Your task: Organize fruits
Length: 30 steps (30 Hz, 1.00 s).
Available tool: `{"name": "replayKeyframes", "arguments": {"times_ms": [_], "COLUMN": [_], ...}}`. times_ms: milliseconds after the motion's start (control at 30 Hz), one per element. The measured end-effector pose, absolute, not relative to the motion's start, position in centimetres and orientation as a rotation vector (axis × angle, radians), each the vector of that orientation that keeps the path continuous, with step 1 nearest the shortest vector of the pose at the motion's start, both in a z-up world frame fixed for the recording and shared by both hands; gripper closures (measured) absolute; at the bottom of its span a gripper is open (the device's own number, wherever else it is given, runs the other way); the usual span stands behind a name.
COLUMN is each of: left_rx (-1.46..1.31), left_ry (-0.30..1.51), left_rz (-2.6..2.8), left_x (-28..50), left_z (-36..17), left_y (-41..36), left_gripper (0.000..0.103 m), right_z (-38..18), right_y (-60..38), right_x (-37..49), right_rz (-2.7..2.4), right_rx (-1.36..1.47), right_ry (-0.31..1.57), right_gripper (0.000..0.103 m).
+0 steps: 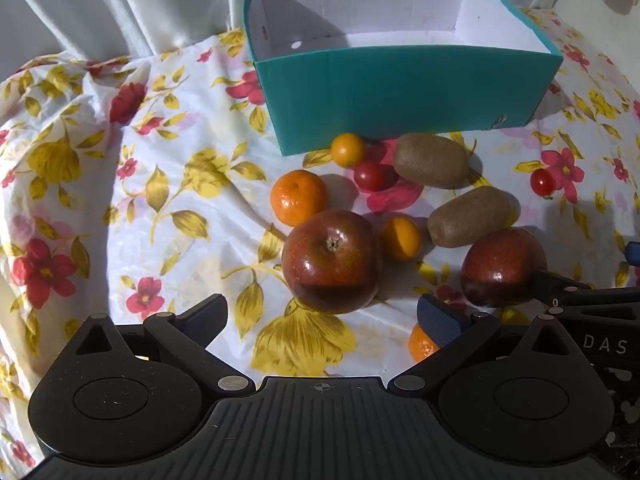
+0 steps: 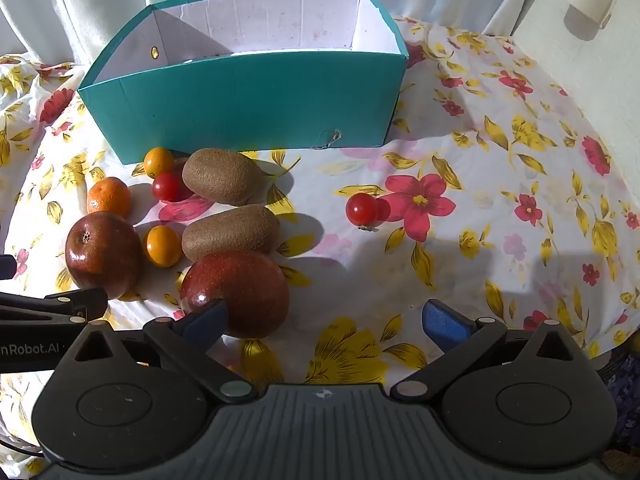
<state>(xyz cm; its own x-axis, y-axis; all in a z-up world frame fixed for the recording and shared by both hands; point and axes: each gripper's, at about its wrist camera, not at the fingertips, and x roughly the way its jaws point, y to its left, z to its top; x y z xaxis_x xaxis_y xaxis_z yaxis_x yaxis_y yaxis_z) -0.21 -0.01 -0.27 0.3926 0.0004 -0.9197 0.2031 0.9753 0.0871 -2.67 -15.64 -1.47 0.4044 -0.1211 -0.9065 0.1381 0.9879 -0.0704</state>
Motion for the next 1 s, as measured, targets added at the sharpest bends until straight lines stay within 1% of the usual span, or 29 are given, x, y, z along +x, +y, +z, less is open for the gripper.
{"name": "replayKeyframes", "arguments": {"times_ms": [1000], "left_rx": [0.198], "left_ry": [1.179], "left_rz": [-0.137], "left_x": [-0.01], "left_z": [-0.8], "left_y": [-0.17], "left_gripper": [0.0], "right_z": [-1.46], "right_y": [-15.92], "right_x": [-2.54], "right_rz": [-0.167], "right_rx": [0.011], "right_ry": [1.142], "right_gripper": [0.0]}}
